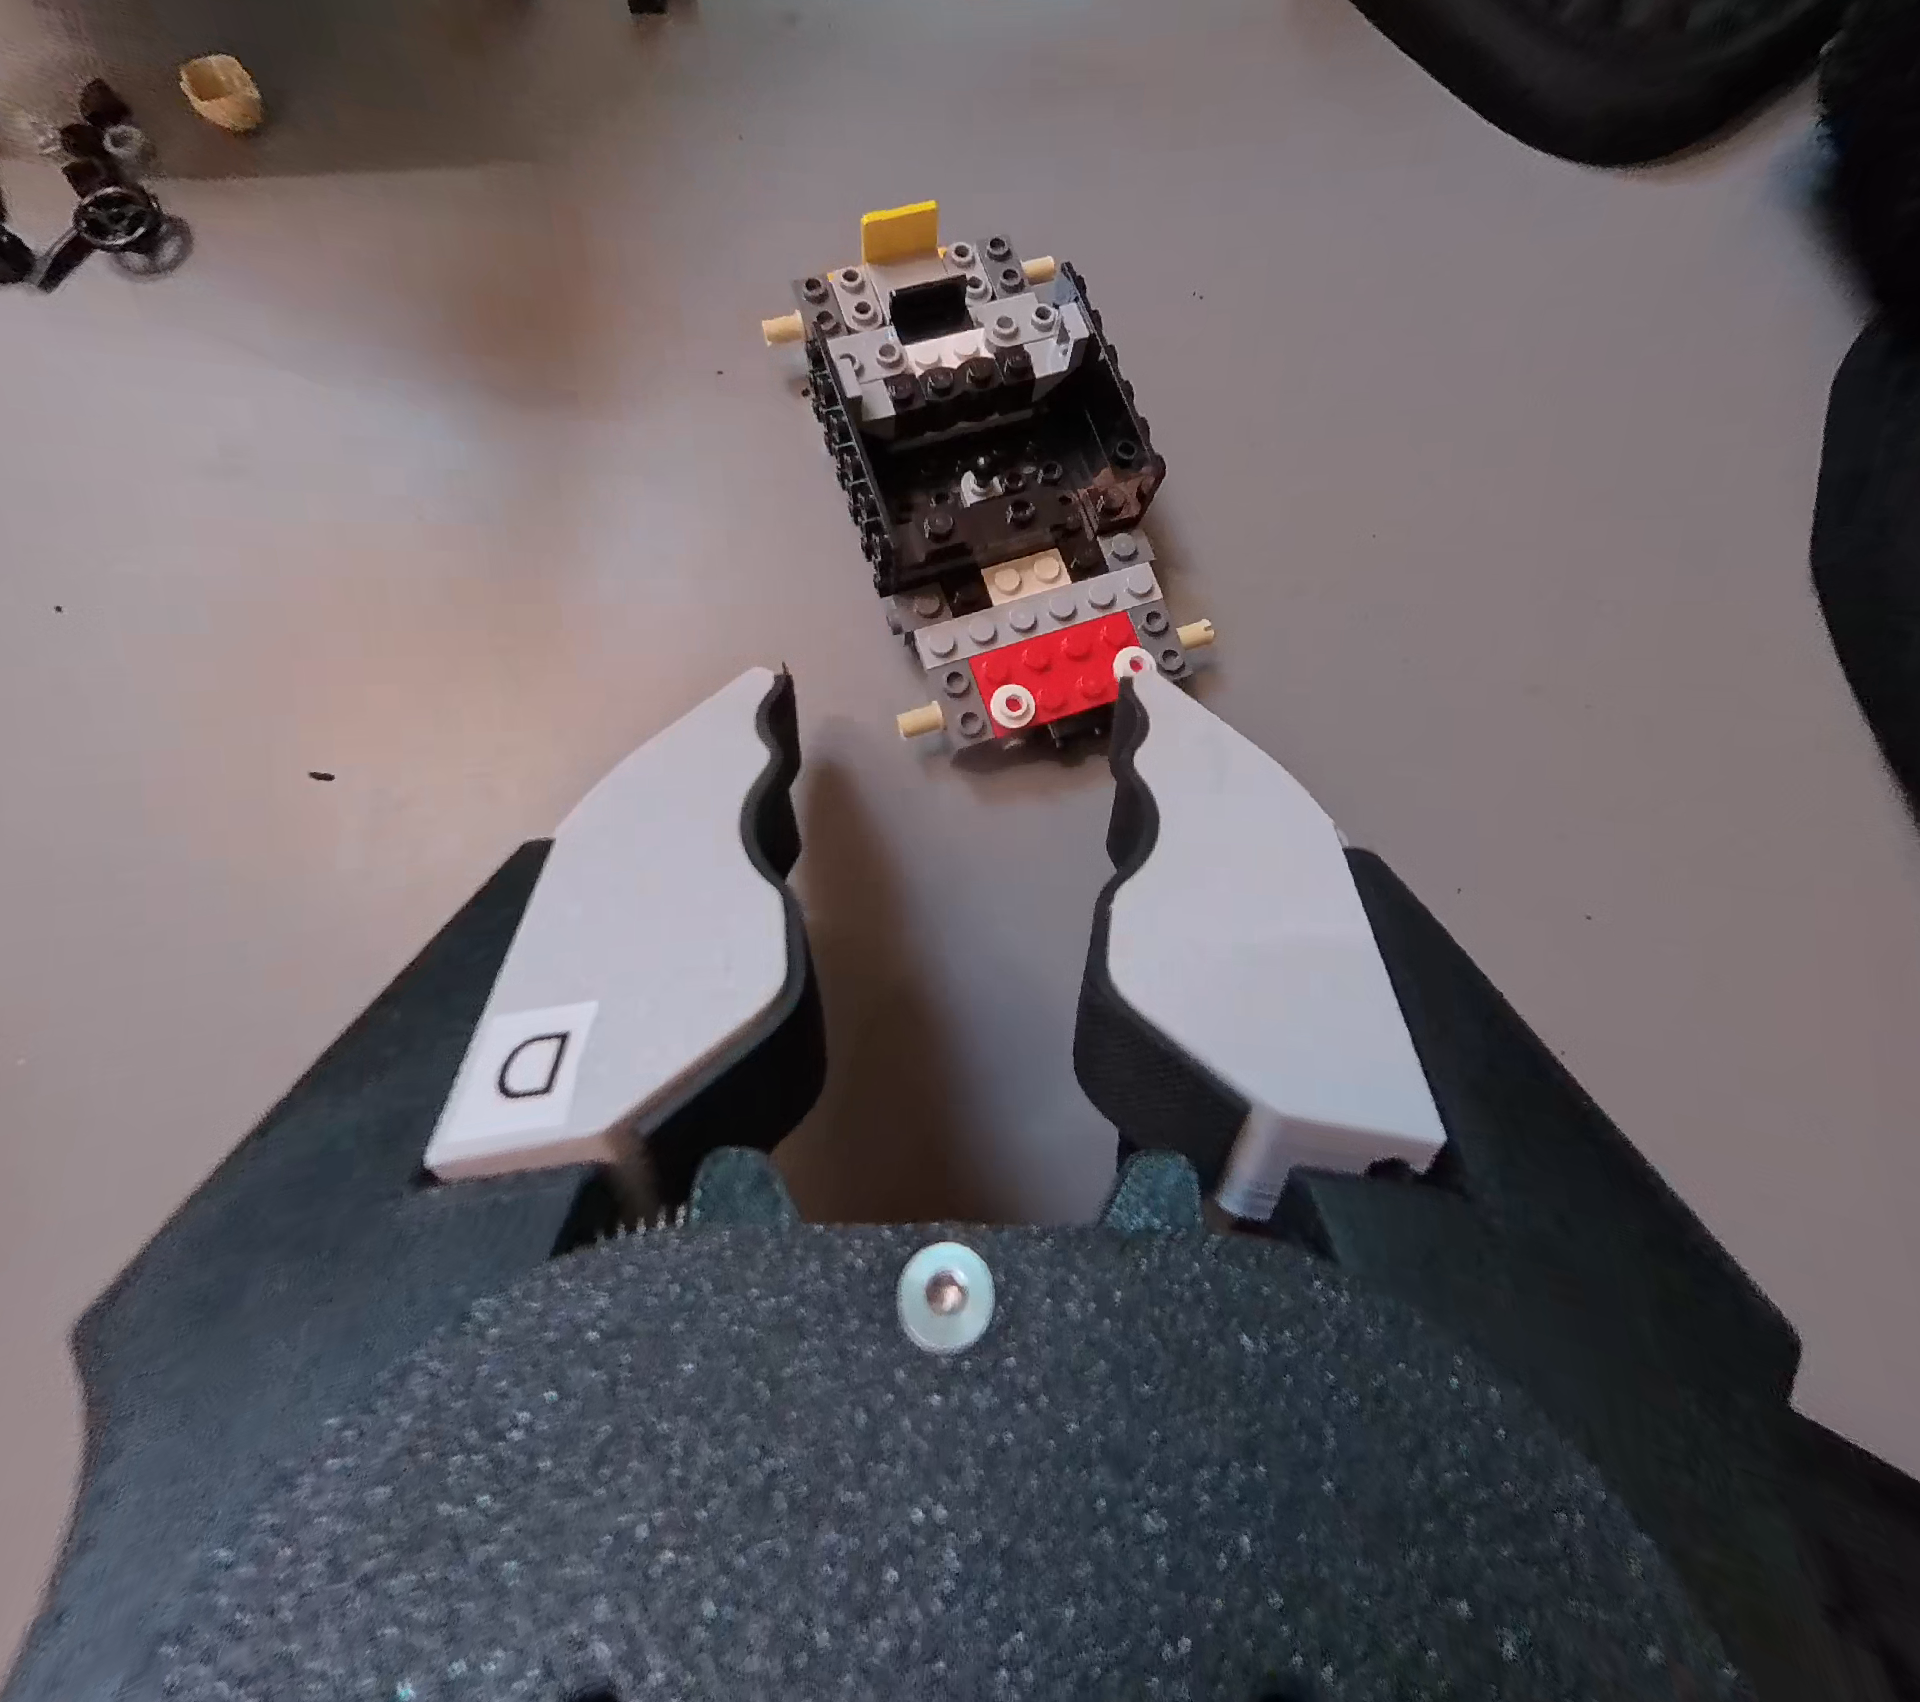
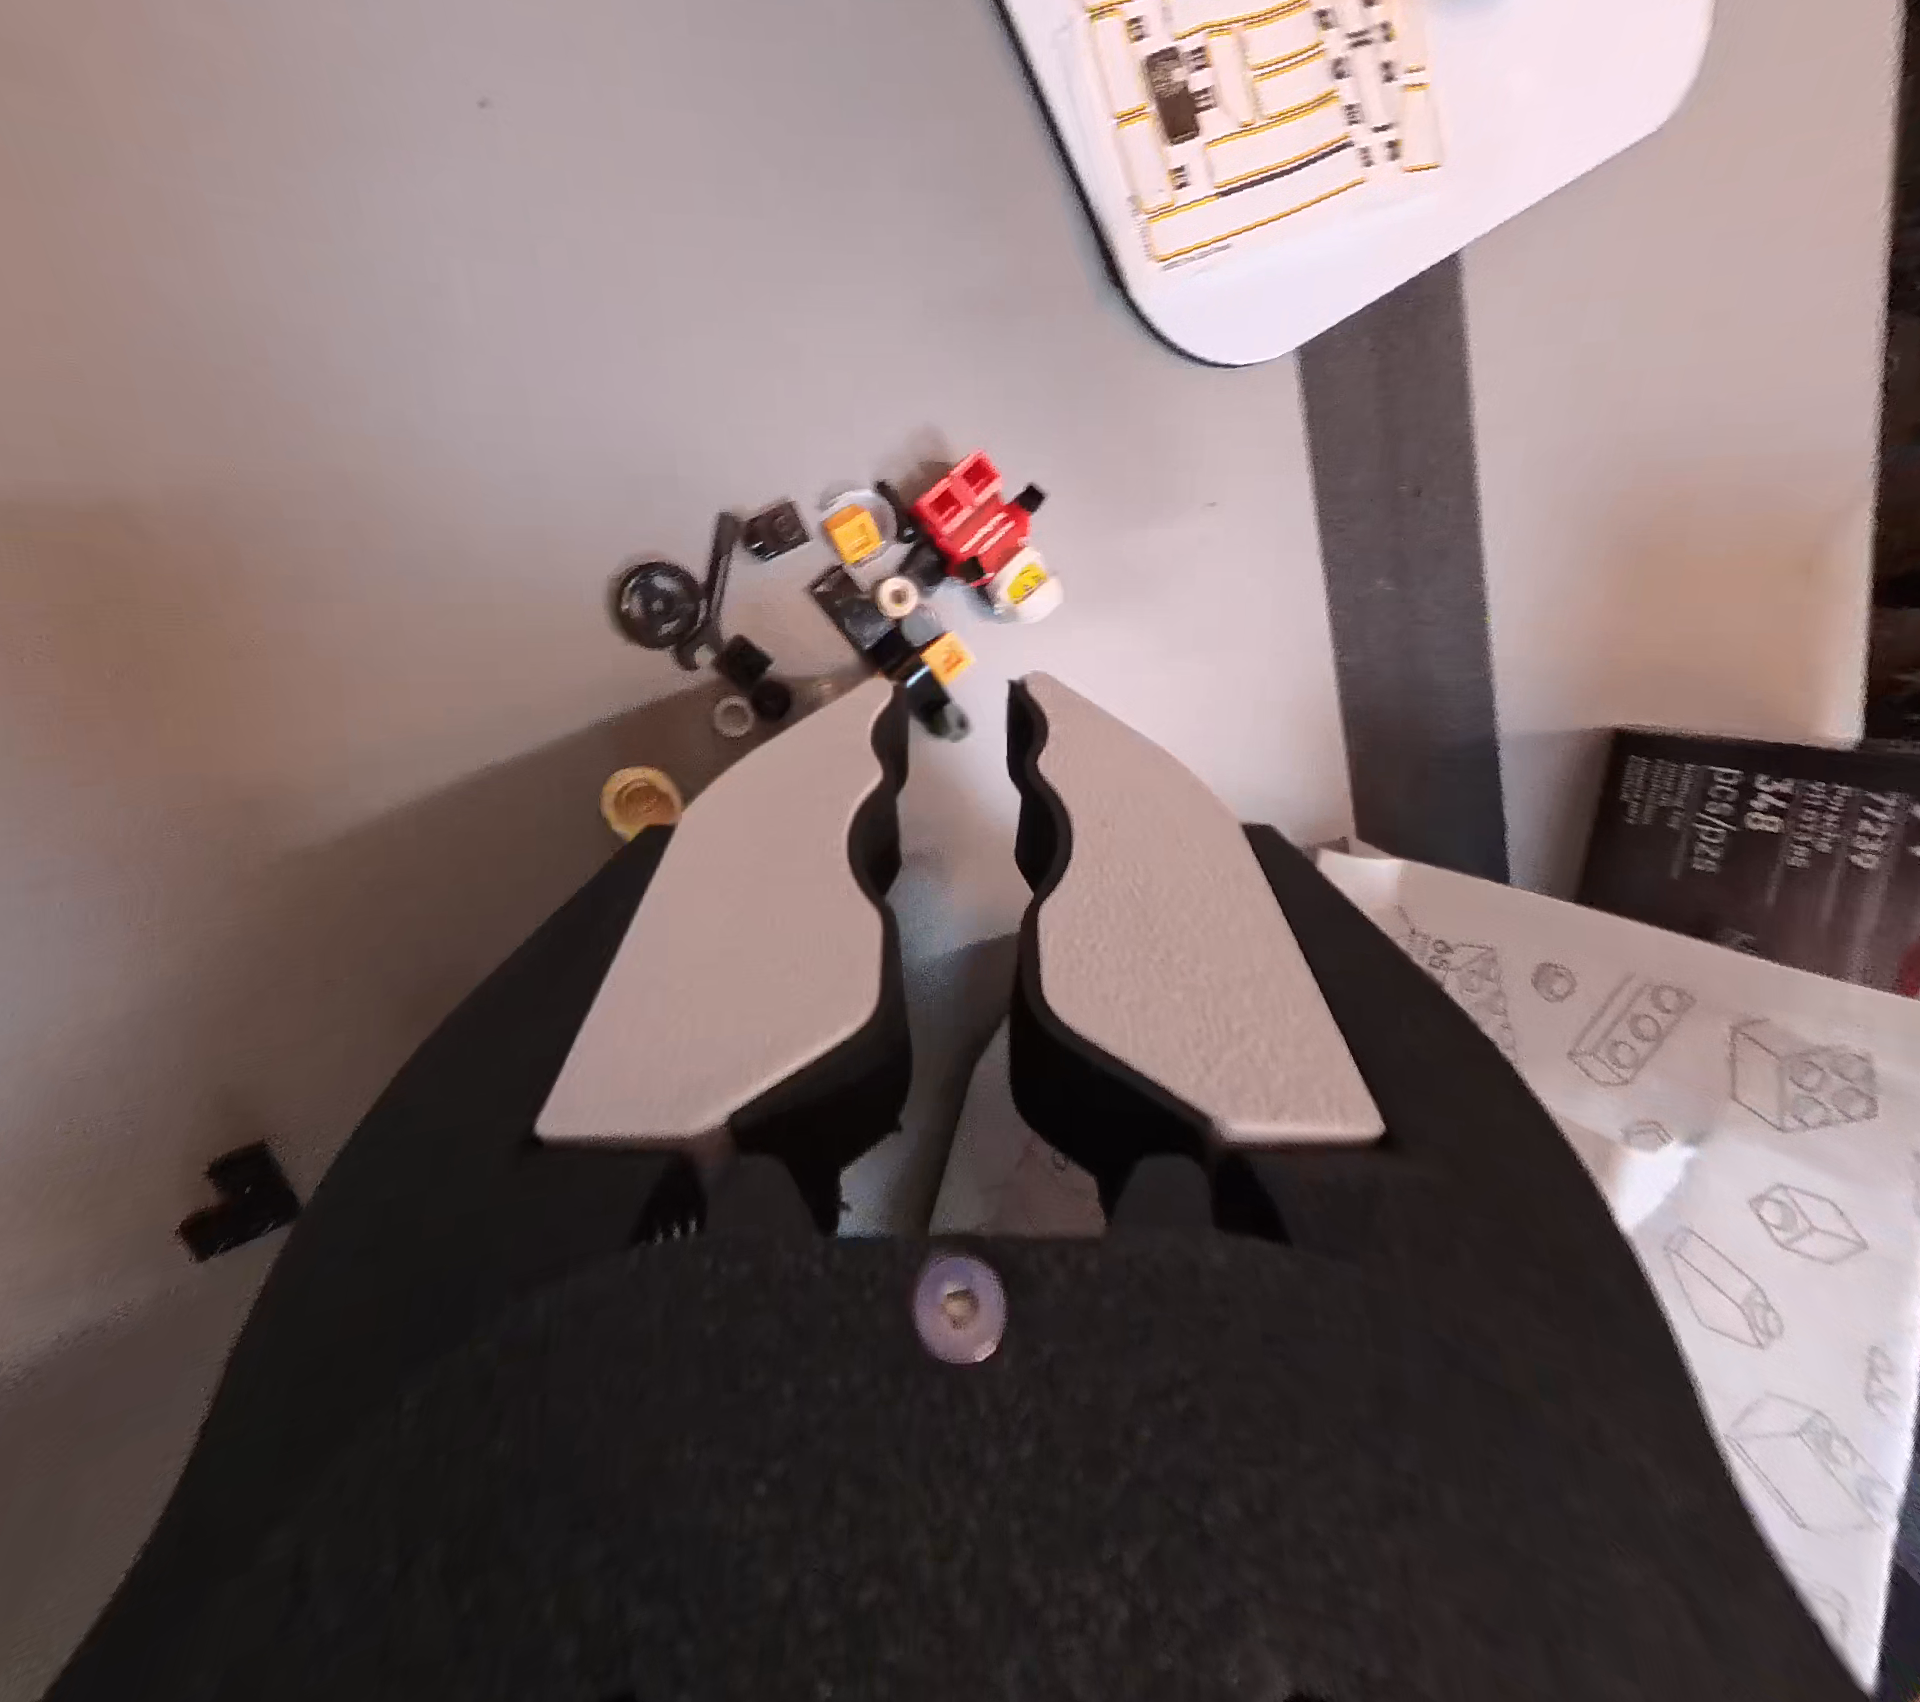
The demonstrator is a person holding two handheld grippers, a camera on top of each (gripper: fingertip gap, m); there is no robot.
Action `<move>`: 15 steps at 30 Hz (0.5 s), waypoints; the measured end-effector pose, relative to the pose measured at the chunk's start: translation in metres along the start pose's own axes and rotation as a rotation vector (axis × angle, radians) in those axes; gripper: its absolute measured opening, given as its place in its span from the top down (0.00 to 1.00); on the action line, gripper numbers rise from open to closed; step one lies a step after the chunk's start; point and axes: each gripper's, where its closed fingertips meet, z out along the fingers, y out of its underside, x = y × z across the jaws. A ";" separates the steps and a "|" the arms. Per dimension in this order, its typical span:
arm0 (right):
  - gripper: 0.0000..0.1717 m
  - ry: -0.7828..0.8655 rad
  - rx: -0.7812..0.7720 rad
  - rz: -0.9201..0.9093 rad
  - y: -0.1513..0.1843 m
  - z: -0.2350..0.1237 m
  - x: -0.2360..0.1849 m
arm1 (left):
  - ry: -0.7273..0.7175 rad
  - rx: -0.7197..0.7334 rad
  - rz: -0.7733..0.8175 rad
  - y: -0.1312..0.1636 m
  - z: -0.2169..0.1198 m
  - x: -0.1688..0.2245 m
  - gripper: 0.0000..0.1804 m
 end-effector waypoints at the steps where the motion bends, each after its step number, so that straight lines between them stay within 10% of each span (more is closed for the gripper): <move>1: 0.90 0.018 -0.002 0.011 -0.001 0.001 0.004 | 0.000 -0.005 0.003 0.001 0.000 0.000 0.68; 15: 0.90 -0.128 -0.041 -0.001 0.003 0.015 -0.011 | 0.013 -0.011 0.003 0.004 0.000 0.002 0.69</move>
